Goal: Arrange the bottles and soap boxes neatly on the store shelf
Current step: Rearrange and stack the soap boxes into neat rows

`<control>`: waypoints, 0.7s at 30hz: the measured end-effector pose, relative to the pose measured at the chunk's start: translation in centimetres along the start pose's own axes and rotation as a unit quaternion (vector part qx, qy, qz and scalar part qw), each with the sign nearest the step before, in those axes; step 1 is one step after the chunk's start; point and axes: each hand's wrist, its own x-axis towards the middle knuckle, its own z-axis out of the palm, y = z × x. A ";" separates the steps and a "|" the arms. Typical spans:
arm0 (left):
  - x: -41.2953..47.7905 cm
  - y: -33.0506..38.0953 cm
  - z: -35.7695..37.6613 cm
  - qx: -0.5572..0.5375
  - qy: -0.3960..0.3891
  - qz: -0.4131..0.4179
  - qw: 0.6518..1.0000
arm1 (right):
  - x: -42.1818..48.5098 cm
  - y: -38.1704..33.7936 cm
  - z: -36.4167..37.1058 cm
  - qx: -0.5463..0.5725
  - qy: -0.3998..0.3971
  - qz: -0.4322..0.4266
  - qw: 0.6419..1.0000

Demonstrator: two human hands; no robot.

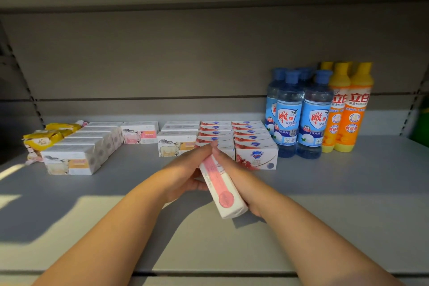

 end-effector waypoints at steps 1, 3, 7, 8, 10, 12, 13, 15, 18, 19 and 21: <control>0.1 -0.1 -0.1 -0.003 0.013 -0.008 1.000 | 0.0 0.1 -0.1 0.009 -0.008 0.004 1.000; 0.3 -0.1 -0.2 -0.032 0.053 -0.019 0.998 | -0.2 0.0 -0.3 0.062 -0.037 0.020 0.997; 0.9 -0.4 -0.9 -0.134 0.107 -0.008 0.985 | -0.2 -0.7 -0.4 0.209 -0.028 0.114 0.971; 1.1 -0.3 -1.2 -0.153 0.131 0.010 0.979 | -0.1 -0.8 -0.7 0.249 -0.013 0.124 0.961; 1.5 -0.1 -1.7 -0.161 0.198 0.052 0.966 | 0.0 -0.9 -1.2 0.298 0.005 0.138 0.945; 1.9 -0.3 -1.9 -0.122 0.235 0.087 0.960 | 0.2 -0.8 -1.5 0.283 0.025 0.134 0.949; 1.9 -0.4 -1.9 -0.100 0.239 0.100 0.961 | 0.3 -0.7 -1.5 0.254 0.043 0.124 0.958; 1.9 -0.6 -1.9 -0.074 0.216 0.117 0.967 | 0.5 -0.6 -1.5 0.179 0.091 0.078 0.977; 1.7 -0.6 -2.3 -0.074 0.141 0.160 0.974 | 0.9 -0.6 -1.7 0.147 0.153 -0.055 0.976; 1.6 -0.6 -2.6 -0.074 0.113 0.173 0.976 | 0.8 -0.6 -1.8 0.140 0.158 -0.091 0.973; 1.5 -0.7 -3.1 -0.057 0.071 0.194 0.977 | 0.5 -0.7 -2.2 0.082 0.156 -0.156 0.972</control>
